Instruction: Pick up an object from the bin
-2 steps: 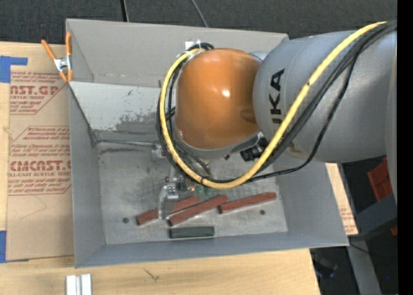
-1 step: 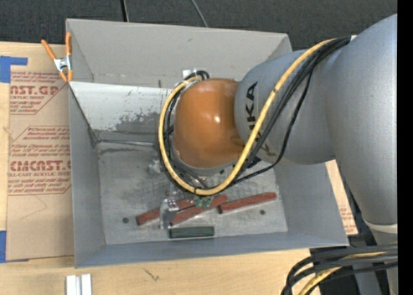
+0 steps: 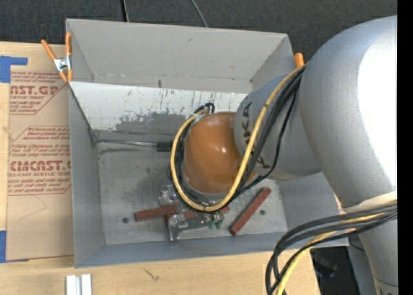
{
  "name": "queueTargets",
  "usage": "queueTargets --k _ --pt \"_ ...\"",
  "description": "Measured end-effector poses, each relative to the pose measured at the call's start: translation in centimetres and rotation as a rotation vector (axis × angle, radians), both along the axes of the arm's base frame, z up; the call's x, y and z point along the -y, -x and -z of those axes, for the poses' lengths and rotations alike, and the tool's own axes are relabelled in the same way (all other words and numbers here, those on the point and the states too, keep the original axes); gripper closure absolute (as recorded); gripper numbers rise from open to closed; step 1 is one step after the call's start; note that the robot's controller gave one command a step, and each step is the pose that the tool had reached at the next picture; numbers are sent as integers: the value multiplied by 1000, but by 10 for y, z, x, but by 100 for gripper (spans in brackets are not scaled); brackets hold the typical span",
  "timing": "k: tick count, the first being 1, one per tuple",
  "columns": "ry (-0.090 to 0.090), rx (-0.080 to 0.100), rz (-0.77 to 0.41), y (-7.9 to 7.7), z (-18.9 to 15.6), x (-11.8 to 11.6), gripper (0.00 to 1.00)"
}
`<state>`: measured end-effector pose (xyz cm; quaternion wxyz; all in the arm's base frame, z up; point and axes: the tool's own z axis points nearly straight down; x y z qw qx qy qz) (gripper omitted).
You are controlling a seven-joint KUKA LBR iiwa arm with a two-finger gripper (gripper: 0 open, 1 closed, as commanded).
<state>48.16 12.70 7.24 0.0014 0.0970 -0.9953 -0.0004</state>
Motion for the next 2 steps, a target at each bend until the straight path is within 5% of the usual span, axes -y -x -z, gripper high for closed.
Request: queueTargets --k 1,2 --pt "0 0 0 0 0 0 100" --pt "-1 4 -17 -29 -145 -3 100"
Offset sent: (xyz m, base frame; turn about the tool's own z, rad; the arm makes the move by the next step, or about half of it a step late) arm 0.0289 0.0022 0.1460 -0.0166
